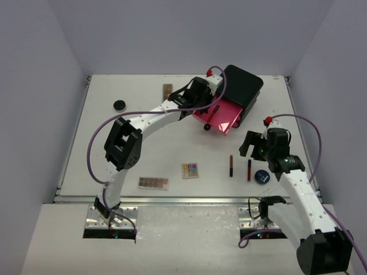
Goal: Organize the makeup
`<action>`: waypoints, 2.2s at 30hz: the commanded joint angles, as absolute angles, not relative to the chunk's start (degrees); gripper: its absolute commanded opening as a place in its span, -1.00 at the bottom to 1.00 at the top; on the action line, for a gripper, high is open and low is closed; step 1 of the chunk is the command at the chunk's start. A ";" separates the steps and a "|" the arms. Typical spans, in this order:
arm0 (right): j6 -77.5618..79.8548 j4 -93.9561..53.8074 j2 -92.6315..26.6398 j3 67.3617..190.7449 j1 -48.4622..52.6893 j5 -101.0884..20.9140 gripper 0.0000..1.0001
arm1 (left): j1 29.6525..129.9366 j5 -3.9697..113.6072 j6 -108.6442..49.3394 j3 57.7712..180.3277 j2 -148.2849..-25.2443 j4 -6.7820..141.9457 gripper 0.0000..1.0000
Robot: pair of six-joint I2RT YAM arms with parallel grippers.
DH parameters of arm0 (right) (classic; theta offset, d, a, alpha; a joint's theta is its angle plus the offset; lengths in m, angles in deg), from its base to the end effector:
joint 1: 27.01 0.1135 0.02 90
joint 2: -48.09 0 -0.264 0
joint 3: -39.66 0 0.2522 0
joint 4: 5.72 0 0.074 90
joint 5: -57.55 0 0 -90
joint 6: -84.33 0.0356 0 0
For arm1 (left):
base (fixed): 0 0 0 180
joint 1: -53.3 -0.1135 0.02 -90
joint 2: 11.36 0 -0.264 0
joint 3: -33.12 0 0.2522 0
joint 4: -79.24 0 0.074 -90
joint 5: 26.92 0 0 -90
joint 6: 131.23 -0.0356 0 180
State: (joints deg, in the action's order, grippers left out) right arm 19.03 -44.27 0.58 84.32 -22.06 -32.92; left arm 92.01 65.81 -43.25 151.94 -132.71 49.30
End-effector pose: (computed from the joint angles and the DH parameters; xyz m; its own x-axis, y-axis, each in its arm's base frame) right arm 0.1751 0.0155 0.2232 -0.6372 0.3642 -0.6792 0.1914 0.9285 0.3184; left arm 0.3926 -0.3125 0.2690 -0.3977 0.3639 -0.8422 0.6077 0.7922 0.0553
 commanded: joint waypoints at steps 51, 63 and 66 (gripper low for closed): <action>29.40 -42.45 -30.16 86.55 -1.53 -15.13 -0.63 | 67.06 63.92 -42.80 128.16 -95.57 41.83 0.31; 32.97 -41.05 -14.07 83.50 -1.53 -15.30 -1.00 | 64.81 61.43 -43.52 124.88 -92.97 41.89 0.32; 32.93 -42.30 -6.64 87.22 -1.60 -19.58 -1.00 | 64.88 59.57 -42.76 124.46 -93.54 41.77 0.32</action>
